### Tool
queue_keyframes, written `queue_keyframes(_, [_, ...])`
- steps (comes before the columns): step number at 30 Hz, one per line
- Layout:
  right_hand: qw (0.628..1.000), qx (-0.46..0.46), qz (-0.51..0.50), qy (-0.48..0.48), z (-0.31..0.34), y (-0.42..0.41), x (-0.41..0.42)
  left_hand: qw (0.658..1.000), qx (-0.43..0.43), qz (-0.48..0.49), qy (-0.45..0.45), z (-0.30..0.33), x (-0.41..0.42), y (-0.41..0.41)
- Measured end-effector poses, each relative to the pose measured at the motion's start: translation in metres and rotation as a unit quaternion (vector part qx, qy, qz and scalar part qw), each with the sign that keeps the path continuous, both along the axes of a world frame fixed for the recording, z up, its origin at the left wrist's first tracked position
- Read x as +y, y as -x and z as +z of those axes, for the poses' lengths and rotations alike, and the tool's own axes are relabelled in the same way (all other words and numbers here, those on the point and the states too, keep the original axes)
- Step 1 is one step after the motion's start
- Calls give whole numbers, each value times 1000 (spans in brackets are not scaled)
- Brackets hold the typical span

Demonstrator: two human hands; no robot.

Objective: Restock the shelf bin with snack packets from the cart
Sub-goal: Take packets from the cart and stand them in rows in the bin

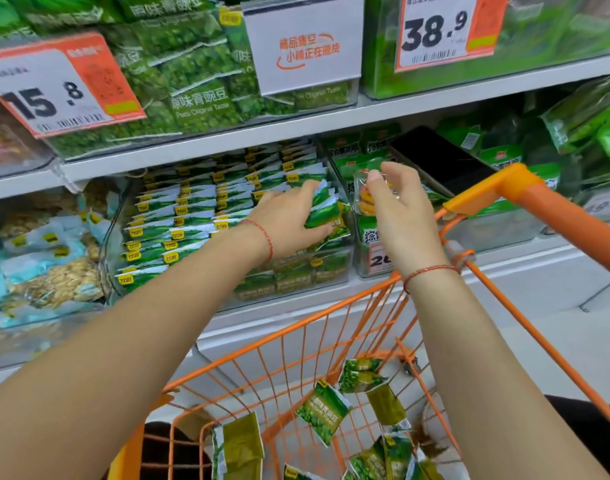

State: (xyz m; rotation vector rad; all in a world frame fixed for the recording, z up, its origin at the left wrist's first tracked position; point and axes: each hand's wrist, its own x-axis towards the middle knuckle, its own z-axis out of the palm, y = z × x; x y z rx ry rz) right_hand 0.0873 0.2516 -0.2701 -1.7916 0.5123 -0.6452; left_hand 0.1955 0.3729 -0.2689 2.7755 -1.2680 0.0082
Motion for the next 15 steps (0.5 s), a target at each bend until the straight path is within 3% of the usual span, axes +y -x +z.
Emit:
queue_keyframes(11, [1000, -19, -1, 5, -4, 8, -3, 968, 14, -30, -251, 5, -37, -9])
queue_keyframes(13, [1000, -10, 0, 16, -5, 9, -3, 974, 32, -11, -222, 4, -38, -15])
queue_keyframes(15, [1000, -1, 0, 22, -5, 9, -3, 992, 14, 11, -124, 1, -32, -16])
